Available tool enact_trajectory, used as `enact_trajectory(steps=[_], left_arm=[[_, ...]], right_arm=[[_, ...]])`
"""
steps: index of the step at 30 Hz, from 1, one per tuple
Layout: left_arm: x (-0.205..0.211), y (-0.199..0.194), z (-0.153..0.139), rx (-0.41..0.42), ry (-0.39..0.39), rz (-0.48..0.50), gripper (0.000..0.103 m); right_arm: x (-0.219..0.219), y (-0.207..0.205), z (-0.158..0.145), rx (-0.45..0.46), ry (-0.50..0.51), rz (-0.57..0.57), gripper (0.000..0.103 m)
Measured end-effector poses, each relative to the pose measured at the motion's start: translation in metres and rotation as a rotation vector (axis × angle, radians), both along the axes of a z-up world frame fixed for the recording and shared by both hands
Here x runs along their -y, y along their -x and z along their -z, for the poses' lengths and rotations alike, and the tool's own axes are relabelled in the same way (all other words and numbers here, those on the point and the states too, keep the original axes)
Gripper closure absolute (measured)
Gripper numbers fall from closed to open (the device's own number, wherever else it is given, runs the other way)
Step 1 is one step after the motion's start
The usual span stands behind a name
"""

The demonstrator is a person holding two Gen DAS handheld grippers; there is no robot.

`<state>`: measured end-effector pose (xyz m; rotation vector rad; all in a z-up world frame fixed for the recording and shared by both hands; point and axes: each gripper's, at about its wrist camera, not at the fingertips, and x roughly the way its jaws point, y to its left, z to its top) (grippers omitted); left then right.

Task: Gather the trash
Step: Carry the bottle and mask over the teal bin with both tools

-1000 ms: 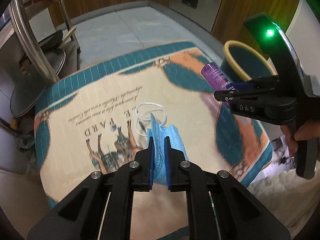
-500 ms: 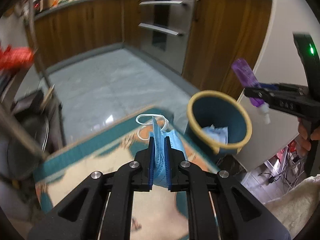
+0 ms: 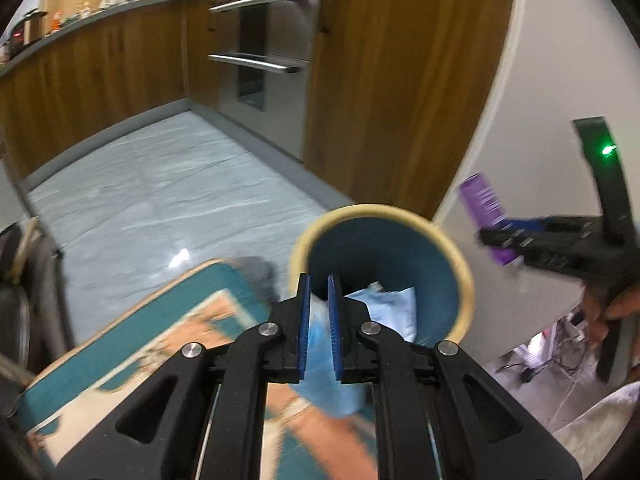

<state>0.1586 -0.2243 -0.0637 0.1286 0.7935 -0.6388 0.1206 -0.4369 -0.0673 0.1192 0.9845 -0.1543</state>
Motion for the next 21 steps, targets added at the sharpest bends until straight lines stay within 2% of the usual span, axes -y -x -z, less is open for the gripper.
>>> enact_trajectory(steps=[2,6,11,14,15,16,21], left_arm=[[0.021,0.000,0.007,-0.010,0.038,0.028,0.094],[0.050,-0.002,0.020,-0.027,0.054,0.068,0.094],[0.045,-0.011,0.037,-0.065,0.029,0.055,0.094],[0.020,-0.022,0.048,-0.117,0.004,-0.002,0.079],[0.013,-0.023,0.051,-0.125,-0.014,-0.020,0.070],[0.007,-0.025,0.057,-0.135,-0.035,-0.035,0.066],[-0.010,-0.024,0.091,-0.224,-0.117,-0.064,0.057]], right_arm=[[0.002,-0.005,0.013,-0.040,-0.015,-0.005,0.070],[-0.002,-0.010,0.028,-0.085,-0.006,-0.007,0.070],[0.000,-0.014,0.040,-0.113,0.020,-0.010,0.070],[0.002,-0.016,0.041,-0.116,0.015,-0.012,0.070],[0.003,-0.015,0.042,-0.114,0.015,-0.011,0.070],[0.002,-0.016,0.042,-0.113,0.012,-0.012,0.070],[-0.006,-0.015,0.036,-0.102,0.003,-0.029,0.070]])
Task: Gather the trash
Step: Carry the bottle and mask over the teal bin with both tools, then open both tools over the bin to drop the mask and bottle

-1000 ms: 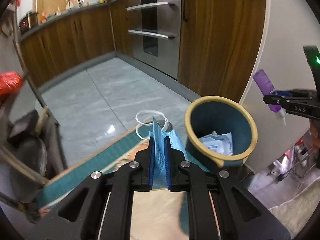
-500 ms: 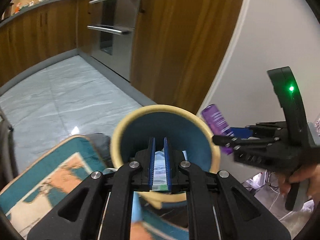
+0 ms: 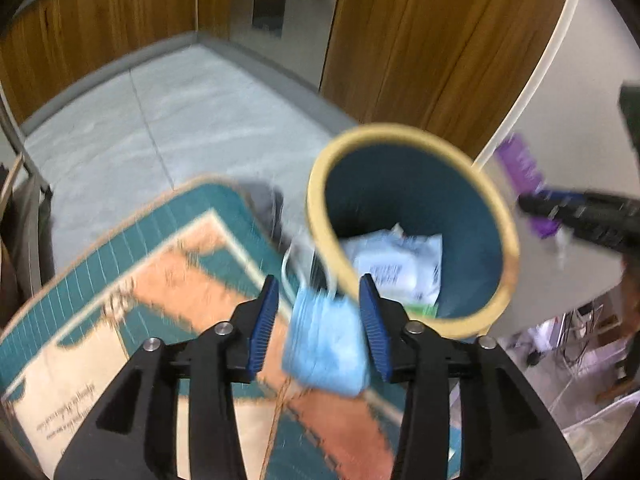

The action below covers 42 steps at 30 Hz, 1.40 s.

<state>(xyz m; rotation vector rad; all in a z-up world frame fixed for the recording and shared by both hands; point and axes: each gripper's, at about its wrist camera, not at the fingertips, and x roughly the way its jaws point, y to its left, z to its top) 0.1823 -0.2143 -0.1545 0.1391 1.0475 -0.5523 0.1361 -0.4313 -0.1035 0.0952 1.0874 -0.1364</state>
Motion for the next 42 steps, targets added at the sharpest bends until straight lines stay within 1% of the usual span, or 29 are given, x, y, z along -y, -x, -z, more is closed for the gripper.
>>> enact_trajectory(steps=[3,6,7,8,9,11,12,14,15,18,19,21,22,23,25,26,29,32,34,35,36,38,40,42], left_arm=[[0.004,0.004,0.020,-0.056,-0.030,0.018,0.055],[0.010,0.009,0.038,-0.091,-0.097,0.046,0.055],[0.010,0.011,0.041,-0.109,-0.109,0.052,0.057],[0.008,0.012,0.046,-0.131,-0.120,0.055,0.061],[0.006,0.013,0.049,-0.145,-0.125,0.063,0.074],[0.000,0.014,0.049,-0.126,-0.127,0.072,0.080],[-0.002,0.015,0.045,-0.114,-0.124,0.074,0.082],[-0.010,0.014,0.029,-0.059,-0.118,0.054,0.083],[-0.014,0.014,0.020,-0.030,-0.110,0.037,0.083],[-0.022,0.011,-0.010,0.056,-0.024,-0.020,0.084],[-0.022,0.012,-0.022,0.094,0.016,-0.022,0.083],[-0.019,0.014,-0.040,0.153,0.072,-0.013,0.083],[-0.016,0.015,-0.047,0.170,0.093,-0.005,0.083],[-0.010,0.017,-0.055,0.194,0.134,0.015,0.083],[0.005,0.017,-0.058,0.189,0.162,0.047,0.083],[0.011,0.017,-0.057,0.185,0.158,0.055,0.083],[0.030,0.015,-0.040,0.146,0.134,0.080,0.083],[0.045,0.013,-0.022,0.102,0.098,0.102,0.082],[0.054,0.015,-0.010,0.085,0.074,0.110,0.078],[0.056,0.015,-0.007,0.083,0.063,0.109,0.075],[0.057,0.012,-0.005,0.079,0.057,0.106,0.068],[0.057,0.006,-0.005,0.077,0.056,0.090,0.061],[0.052,0.002,-0.007,0.076,0.067,0.063,0.049],[0.044,0.000,-0.011,0.077,0.086,0.034,0.048]], right_arm=[[-0.003,0.002,-0.004,0.008,0.013,-0.008,0.070],[-0.006,0.001,-0.005,0.007,0.022,-0.010,0.070],[-0.006,0.001,-0.005,0.007,0.025,-0.010,0.070],[-0.006,0.001,-0.005,0.006,0.029,-0.009,0.070],[-0.007,0.000,-0.005,0.005,0.029,-0.007,0.070],[-0.008,-0.001,-0.005,0.003,0.028,-0.005,0.070],[-0.009,-0.002,-0.005,0.002,0.028,-0.005,0.070],[-0.011,-0.003,-0.004,0.002,0.028,-0.005,0.070],[-0.011,-0.004,-0.004,0.002,0.027,-0.006,0.070],[-0.013,-0.004,-0.004,0.000,0.028,-0.007,0.070],[-0.013,-0.004,-0.003,-0.002,0.027,-0.007,0.070],[-0.011,-0.003,-0.003,-0.002,0.025,-0.009,0.070],[-0.010,-0.003,-0.003,-0.002,0.024,-0.008,0.070],[-0.008,-0.003,-0.003,-0.002,0.020,-0.006,0.070],[-0.005,-0.003,-0.002,-0.003,0.010,0.000,0.070],[-0.002,-0.003,-0.001,-0.007,-0.002,0.008,0.070],[0.004,-0.005,0.004,-0.020,-0.033,0.026,0.070],[0.004,-0.005,0.008,-0.036,-0.048,0.029,0.070],[0.004,-0.006,0.010,-0.041,-0.051,0.029,0.070],[0.003,-0.007,0.011,-0.043,-0.056,0.031,0.070],[0.002,-0.008,0.011,-0.043,-0.060,0.031,0.070],[-0.002,-0.010,0.012,-0.047,-0.060,0.027,0.070],[-0.002,-0.012,0.015,-0.052,-0.058,0.025,0.070],[-0.003,-0.013,0.018,-0.059,-0.056,0.026,0.069]])
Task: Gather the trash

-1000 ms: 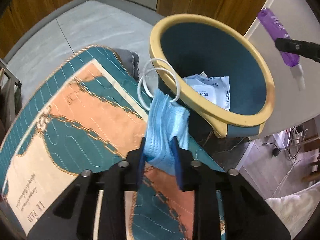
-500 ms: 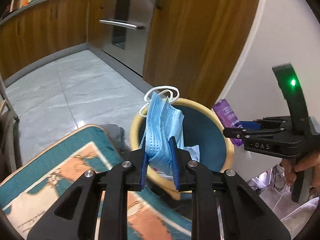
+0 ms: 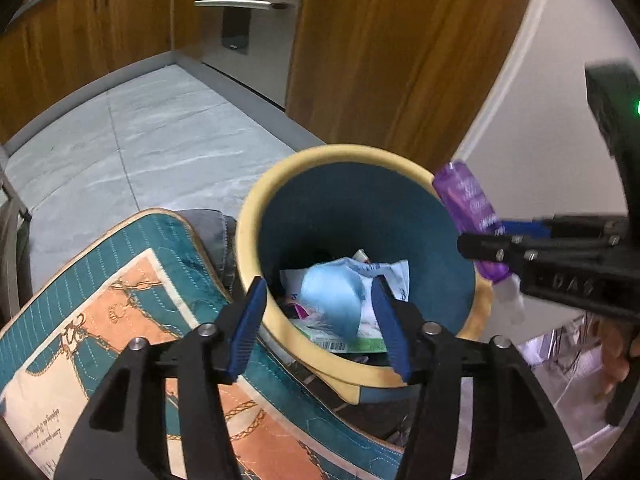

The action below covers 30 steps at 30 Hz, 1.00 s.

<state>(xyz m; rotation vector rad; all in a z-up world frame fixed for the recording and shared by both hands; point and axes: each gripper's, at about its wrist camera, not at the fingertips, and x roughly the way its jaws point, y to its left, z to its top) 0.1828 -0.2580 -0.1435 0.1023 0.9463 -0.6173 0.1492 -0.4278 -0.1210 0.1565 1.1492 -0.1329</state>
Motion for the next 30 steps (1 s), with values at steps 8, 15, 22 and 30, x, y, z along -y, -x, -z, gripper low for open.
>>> enact_trajectory(steps=[8,15,22,30], left_arm=[[-0.011,0.000,-0.007,0.011,-0.015,-0.002,0.048],[-0.022,0.007,-0.016,0.040,-0.038,0.007,0.048],[-0.042,0.028,-0.040,0.095,-0.070,0.028,0.048],[-0.064,0.087,-0.098,0.202,-0.007,0.031,0.031]], right_arm=[[-0.006,-0.006,-0.002,0.037,0.019,0.004,0.068],[-0.005,-0.005,-0.016,0.103,0.052,0.007,0.061],[-0.011,0.016,-0.031,0.105,0.102,-0.034,0.061],[-0.026,0.083,-0.088,0.229,0.069,-0.026,0.048]])
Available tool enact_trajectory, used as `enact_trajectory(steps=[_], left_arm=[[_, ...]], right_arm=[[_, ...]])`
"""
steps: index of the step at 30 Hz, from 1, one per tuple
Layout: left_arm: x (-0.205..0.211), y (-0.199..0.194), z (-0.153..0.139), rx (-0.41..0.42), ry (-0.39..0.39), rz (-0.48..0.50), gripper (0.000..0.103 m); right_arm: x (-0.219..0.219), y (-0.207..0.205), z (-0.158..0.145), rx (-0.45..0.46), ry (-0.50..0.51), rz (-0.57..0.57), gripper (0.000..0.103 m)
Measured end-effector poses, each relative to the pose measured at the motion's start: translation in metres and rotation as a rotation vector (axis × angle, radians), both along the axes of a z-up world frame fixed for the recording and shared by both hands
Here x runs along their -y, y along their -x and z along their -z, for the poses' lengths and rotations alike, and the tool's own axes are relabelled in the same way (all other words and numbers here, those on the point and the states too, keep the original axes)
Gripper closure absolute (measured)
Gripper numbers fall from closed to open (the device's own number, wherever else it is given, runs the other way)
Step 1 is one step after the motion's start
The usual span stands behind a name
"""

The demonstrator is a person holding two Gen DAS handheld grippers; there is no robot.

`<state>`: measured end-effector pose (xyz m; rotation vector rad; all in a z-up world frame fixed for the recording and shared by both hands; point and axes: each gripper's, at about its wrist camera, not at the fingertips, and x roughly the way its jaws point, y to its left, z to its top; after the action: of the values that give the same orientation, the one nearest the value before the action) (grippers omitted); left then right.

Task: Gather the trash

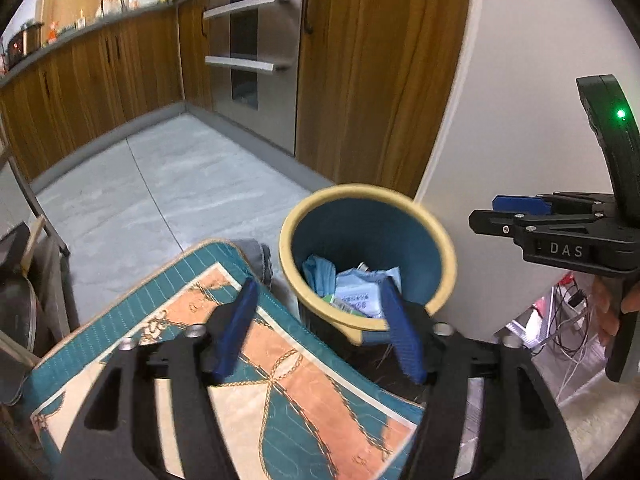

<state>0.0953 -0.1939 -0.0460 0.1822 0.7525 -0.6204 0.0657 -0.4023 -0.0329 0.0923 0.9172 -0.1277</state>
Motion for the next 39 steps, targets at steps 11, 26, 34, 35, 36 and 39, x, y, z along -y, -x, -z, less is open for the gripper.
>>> enact_trajectory(steps=[11,26,34,35,36,39], left_arm=[[-0.039,0.079,-0.040,0.129,0.088,-0.051,0.006],[-0.036,0.101,-0.042,0.188,0.041,-0.114,0.006],[-0.036,0.098,-0.040,0.187,0.043,-0.116,0.006],[-0.036,0.098,-0.040,0.187,0.044,-0.116,0.006],[-0.037,0.098,-0.040,0.187,0.044,-0.117,0.006],[-0.036,0.099,-0.039,0.192,0.040,-0.119,0.006]], right_arm=[[-0.016,0.094,-0.042,0.187,-0.009,0.121,0.006],[-0.052,0.116,-0.042,0.238,0.084,0.155,0.005],[-0.048,0.110,-0.039,0.225,0.067,0.167,0.005],[-0.049,0.110,-0.039,0.226,0.068,0.167,0.005],[-0.049,0.110,-0.039,0.226,0.070,0.165,0.005],[-0.050,0.109,-0.040,0.230,0.079,0.157,0.005]])
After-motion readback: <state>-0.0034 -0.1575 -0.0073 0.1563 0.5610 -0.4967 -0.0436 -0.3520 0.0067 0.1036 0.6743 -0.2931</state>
